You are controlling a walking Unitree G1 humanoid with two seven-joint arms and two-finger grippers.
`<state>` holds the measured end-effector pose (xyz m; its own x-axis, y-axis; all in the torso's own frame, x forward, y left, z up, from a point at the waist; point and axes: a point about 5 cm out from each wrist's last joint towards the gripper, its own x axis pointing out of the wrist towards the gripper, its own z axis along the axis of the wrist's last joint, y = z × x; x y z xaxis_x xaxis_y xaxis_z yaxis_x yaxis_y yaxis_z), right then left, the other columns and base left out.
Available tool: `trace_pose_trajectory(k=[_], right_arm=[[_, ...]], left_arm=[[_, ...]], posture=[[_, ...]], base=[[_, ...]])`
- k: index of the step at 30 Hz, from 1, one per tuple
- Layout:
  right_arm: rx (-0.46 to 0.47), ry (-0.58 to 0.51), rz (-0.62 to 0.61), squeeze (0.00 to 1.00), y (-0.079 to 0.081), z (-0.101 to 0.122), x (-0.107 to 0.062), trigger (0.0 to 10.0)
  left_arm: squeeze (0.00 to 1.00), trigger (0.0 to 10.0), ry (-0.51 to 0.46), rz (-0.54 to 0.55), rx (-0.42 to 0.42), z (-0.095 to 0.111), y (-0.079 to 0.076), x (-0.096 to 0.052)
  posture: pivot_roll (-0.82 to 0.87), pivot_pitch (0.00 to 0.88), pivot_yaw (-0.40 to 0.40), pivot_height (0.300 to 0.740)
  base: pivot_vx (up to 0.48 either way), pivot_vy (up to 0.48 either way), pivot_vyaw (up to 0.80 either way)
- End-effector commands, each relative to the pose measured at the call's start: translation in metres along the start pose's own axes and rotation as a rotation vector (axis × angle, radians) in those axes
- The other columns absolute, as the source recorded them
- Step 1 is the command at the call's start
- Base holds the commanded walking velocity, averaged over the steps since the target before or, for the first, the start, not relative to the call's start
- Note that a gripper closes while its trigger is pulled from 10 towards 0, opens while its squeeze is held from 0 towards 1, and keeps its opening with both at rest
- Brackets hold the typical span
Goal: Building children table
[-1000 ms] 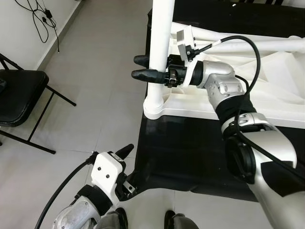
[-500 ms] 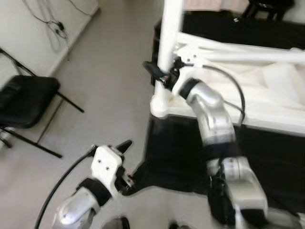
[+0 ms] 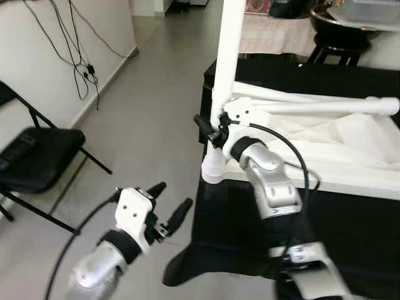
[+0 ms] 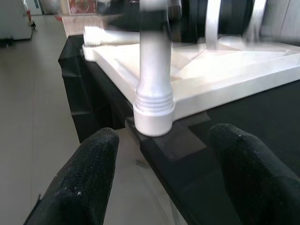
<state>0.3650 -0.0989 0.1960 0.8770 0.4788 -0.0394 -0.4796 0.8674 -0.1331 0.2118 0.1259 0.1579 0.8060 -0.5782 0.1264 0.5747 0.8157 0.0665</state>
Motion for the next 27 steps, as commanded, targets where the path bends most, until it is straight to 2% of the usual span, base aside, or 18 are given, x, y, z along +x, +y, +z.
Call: trace_pose_trajectory(k=[1, 4, 5, 6, 8, 9, 10, 12, 13, 15, 18, 19, 20, 21, 22, 23, 26, 27], right_arm=[[0.022, -0.015, 0.086, 1.0, 0.001, 0.008, 0.003, 10.0], [0.012, -0.056, 0.131, 1.0, 0.001, 0.018, 0.004, 10.0], [-0.005, -0.122, 0.217, 1.0, -0.001, 0.031, 0.007, 10.0], [-0.005, -0.122, 0.217, 1.0, -0.001, 0.031, 0.007, 10.0], [-0.032, -0.215, 0.447, 1.0, -0.003, 0.051, 0.009, 10.0], [-0.032, -0.215, 0.447, 1.0, -0.003, 0.051, 0.009, 10.0], [-0.038, -0.237, 0.523, 1.0, -0.004, 0.057, 0.008, 10.0], [-0.038, -0.237, 0.523, 1.0, -0.004, 0.057, 0.008, 10.0], [-0.071, -0.24, 0.626, 0.0, -0.002, 0.062, 0.01, 10.0], [-0.102, -0.222, 0.77, 0.0, 0.002, 0.068, 0.012, 10.0], [-0.109, -0.219, 0.816, 0.0, 0.003, 0.07, 0.012, 10.0], [-0.112, -0.208, 0.868, 0.0, 0.004, 0.073, 0.012, 10.0], [-0.112, -0.208, 0.868, 0.0, 0.004, 0.073, 0.012, 10.0], [-0.115, -0.193, 0.938, 0.0, 0.004, 0.076, 0.012, 10.0], [-0.115, -0.193, 0.938, 0.0, 0.004, 0.076, 0.012, 10.0], [-0.116, -0.183, 0.986, 0.0, 0.003, 0.078, 0.011, 10.0], [-0.118, -0.171, 1.024, 0.0, 0.002, 0.079, 0.011, 10.0], [-0.124, -0.159, 1.049, 0.0, -0.001, 0.08, 0.01, 10.0]], left_arm=[[0.0, 10.0, 0.005, 0.003, -0.001, -0.002, 0.0, -0.002], [0.0, 10.0, 0.003, -0.002, -0.001, -0.002, 0.0, -0.002], [0.0, 10.0, 0.001, -0.007, -0.002, -0.002, -0.001, -0.002], [0.0, 10.0, 0.001, -0.007, -0.002, -0.002, -0.001, -0.002], [0.0, 10.0, -0.002, -0.013, -0.002, 0.0, -0.005, -0.002], [0.0, 10.0, -0.002, -0.013, -0.002, 0.0, -0.005, -0.002], [0.0, 10.0, -0.003, -0.016, -0.001, 0.0, -0.007, -0.002], [0.0, 10.0, -0.003, -0.016, -0.001, 0.0, -0.007, -0.002], [0.0, 10.0, -0.002, -0.02, 0.006, 0.002, -0.01, -0.004], [0.0, 10.0, 0.004, -0.026, 0.031, 0.006, -0.014, -0.007], [0.0, 10.0, 0.006, -0.025, 0.041, 0.007, -0.015, -0.008], [0.0, 10.0, 0.0, 0.041, 0.131, 0.012, -0.008, -0.008], [0.0, 10.0, 0.0, 0.041, 0.131, 0.012, -0.008, -0.008], [0.0, 10.0, -0.013, 0.119, 0.216, 0.017, 0.0, -0.007], [0.0, 10.0, -0.013, 0.119, 0.216, 0.017, 0.0, -0.007], [0.0, 10.0, -0.025, 0.173, 0.274, 0.021, 0.004, -0.007], [0.0, 10.0, -0.034, 0.214, 0.329, 0.024, 0.006, -0.008], [0.0, 10.0, -0.045, 0.276, 0.362, 0.027, 0.009, -0.011]], posture=[[0.03, 0.152, -0.029, 0.74], [0.03, 0.154, -0.029, 0.74], [0.04, 0.165, -0.03, 0.74], [0.04, 0.165, -0.03, 0.74], [0.05, 0.187, -0.034, 0.74], [0.05, 0.187, -0.034, 0.74], [0.06, 0.192, -0.036, 0.74], [0.06, 0.192, -0.036, 0.74], [0.07, 0.221, -0.042, 0.74], [0.07, 0.237, -0.043, 0.74], [0.08, 0.247, -0.046, 0.74], [0.09, 0.272, -0.05, 0.74], [0.09, 0.272, -0.05, 0.74], [0.09, 0.283, -0.052, 0.74], [0.09, 0.283, -0.052, 0.74], [0.09, 0.286, -0.051, 0.74], [0.09, 0.298, -0.048, 0.74], [0.09, 0.307, -0.044, 0.74]], base=[[0.0, 0.0, 0.0], [0.0, 0.0, 0.0], [0.0, 0.0, 0.0], [0.0, 0.0, 0.0], [0.0, 0.0, 0.0], [0.0, 0.0, 0.0], [0.0, 0.0, 0.0], [0.0, 0.0, 0.0], [0.0, 0.0, 0.0], [0.0, 0.0, 0.0], [0.0, 0.0, 0.0], [0.0, 0.0, 0.0], [0.0, 0.0, 0.0], [0.0, 0.0, 0.0], [0.0, 0.0, 0.0], [0.0, 0.0, 0.0], [0.0, 0.0, 0.0], [0.0, 0.0, 0.0]])
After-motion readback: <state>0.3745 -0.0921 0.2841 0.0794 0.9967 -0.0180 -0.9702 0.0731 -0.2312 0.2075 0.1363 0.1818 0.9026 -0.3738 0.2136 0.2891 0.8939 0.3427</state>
